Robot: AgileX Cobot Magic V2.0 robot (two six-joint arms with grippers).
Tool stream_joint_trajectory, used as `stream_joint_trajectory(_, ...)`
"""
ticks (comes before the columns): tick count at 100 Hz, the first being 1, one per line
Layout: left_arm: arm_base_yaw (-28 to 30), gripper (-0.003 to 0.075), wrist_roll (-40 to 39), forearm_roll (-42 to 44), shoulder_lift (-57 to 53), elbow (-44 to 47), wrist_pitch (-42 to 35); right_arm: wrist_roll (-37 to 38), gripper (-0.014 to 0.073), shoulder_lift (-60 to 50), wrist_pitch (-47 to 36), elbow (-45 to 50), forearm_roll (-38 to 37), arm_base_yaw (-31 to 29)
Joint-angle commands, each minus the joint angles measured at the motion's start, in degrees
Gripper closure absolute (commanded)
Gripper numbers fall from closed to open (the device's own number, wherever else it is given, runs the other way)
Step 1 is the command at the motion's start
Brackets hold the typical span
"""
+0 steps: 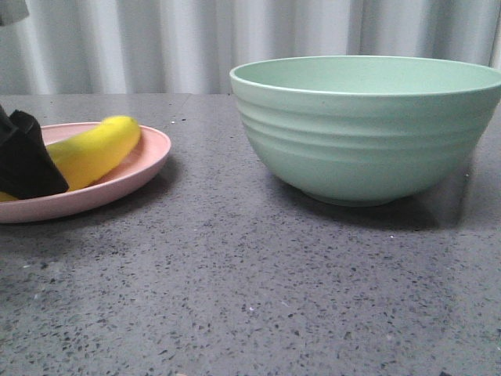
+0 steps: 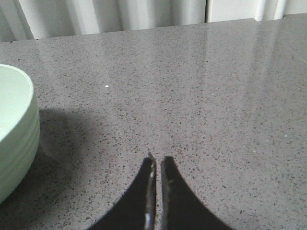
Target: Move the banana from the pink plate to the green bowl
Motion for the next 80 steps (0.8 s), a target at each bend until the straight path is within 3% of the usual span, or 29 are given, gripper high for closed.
stream_joint_trajectory(1,-0.5,0.0451,0.0,0.2,-0.6,-1.9,-3.4,0.0,0.0657,0.8,-4.0,-2.0,0.1,0.2)
stream_joint_trajectory(20,-0.5,0.074,0.0,0.2,-0.6,-1.9,-6.7,0.0,0.0657,0.8,-3.6,-2.2,0.1,0.2)
stream_joint_trajectory(35,-0.6,0.074,0.0,0.1,-0.8,-3.0,-6.1,-0.1,0.0657,0.8,0.8,-4.4,0.1,0.4)
stream_joint_trajectory(62,-4.2,0.074,0.3,-0.7,-4.7,-10.6,0.8,-3.1,0.0642,6.4,19.2,-18.8,3.0,6.7)
stream_joint_trajectory(72,-8.2,0.074,1.5,-0.8,-6.2,-13.4,2.5,-3.1,0.052,11.4,23.3,-24.2,7.3,10.2)
stream_joint_trajectory(80,-11.8,0.074,1.5,-1.0,-6.8,-15.0,2.5,-3.1,0.0331,15.5,23.4,-28.1,11.0,13.8)
